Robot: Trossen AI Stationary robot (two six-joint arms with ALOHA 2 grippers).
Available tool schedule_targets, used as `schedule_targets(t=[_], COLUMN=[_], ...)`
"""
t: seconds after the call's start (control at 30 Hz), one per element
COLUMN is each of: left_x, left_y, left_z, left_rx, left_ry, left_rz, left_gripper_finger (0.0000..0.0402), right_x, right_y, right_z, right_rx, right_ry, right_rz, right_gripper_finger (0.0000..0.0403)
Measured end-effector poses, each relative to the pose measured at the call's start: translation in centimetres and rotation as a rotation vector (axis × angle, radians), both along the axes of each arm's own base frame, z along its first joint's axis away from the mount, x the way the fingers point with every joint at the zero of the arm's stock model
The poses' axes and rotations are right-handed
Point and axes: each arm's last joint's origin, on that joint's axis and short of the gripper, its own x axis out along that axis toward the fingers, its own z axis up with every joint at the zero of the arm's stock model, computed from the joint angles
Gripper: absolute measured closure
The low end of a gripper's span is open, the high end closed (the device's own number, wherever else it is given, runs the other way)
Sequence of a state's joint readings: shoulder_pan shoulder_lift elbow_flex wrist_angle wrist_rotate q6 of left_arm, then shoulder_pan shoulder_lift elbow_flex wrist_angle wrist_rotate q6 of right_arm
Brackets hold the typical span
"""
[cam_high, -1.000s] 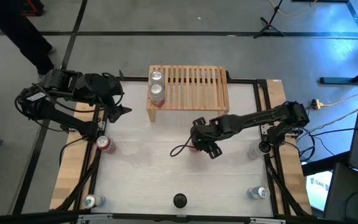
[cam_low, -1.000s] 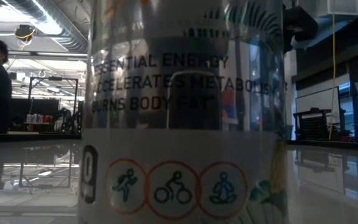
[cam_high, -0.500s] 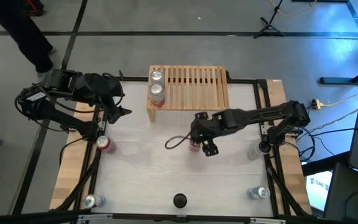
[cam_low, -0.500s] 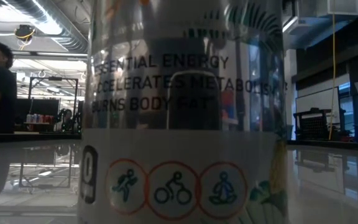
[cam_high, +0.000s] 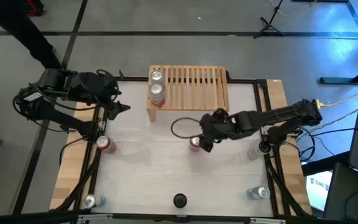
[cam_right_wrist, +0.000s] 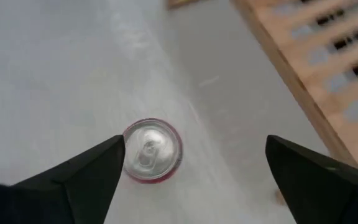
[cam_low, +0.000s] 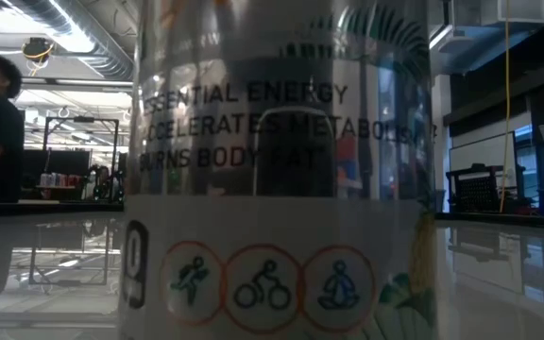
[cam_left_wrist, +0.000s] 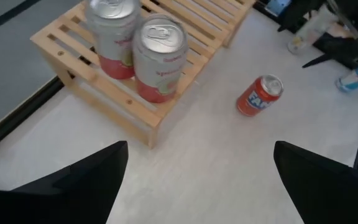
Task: Place canned beverage on shelf
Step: Put the top orange soda can on the shelf
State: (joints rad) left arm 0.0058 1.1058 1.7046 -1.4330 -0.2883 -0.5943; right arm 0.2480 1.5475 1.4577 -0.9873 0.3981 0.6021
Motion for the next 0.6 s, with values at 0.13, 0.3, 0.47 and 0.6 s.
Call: schedule_targets(t=[0.13, 0.3, 0.47, 0.6], left_x=[-1.0, -2.6, -3.1, -3.1], left_y=[0.0, -0.2, -0.5, -0.7], left_z=[0.2, -0.6, -2.6, -4.2], left_rx=[0.02, 0.029, 0.004, 0.003], left_ry=[-0.013, -0.029, -0.044, -0.047], left_rz=[-0.006, -0.021, -0.082, -0.122], left_gripper_finger=[0.0007, 0.0007, 0.0007, 0.0007], right_x=[0.2, 0.7, 1.2, 1.9], right_y=[0.1, 0.0, -1.1, -1.8], right_z=[-0.8, -0.8, -1.2, -2.2], right_rx=[0.006, 0.044, 0.195, 0.256], right_ry=[0.011, -0.017, -0.036, -0.003], right_rz=[-0.019, -0.023, -0.165, -0.227], right_gripper_finger=[0.0025, 0.0025, 0.0025, 0.0025])
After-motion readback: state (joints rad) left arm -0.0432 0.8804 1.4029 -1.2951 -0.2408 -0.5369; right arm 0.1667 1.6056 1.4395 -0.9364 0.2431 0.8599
